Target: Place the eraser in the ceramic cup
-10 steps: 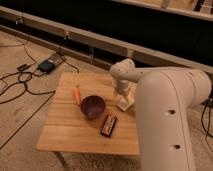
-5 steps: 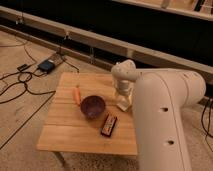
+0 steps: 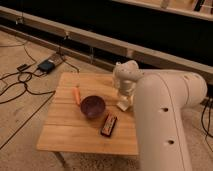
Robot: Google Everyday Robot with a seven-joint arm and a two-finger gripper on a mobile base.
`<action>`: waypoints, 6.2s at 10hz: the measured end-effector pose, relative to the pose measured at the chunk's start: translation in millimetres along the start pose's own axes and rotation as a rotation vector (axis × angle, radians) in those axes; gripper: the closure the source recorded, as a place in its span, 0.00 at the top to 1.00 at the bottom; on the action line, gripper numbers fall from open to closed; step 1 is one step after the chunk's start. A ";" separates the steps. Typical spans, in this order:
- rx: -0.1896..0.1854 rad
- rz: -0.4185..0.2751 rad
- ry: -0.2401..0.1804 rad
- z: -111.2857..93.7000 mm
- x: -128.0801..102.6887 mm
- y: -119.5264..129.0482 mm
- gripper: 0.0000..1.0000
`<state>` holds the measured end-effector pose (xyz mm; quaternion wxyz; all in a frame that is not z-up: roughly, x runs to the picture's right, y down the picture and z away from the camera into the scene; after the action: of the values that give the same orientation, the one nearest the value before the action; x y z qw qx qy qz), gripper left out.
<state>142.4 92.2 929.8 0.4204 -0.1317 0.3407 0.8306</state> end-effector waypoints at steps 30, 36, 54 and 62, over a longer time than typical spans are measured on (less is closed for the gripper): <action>-0.354 -1.022 -0.503 -190.4 70.9 7.7 0.00; -0.365 -1.129 -0.528 -199.0 73.5 10.9 0.00; -0.540 -1.014 -0.748 -157.7 -43.2 -68.8 0.00; -0.503 -0.970 -0.710 -150.9 -31.7 -113.1 0.00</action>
<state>240.7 17.7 783.7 0.7911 -0.0824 -0.1218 0.5938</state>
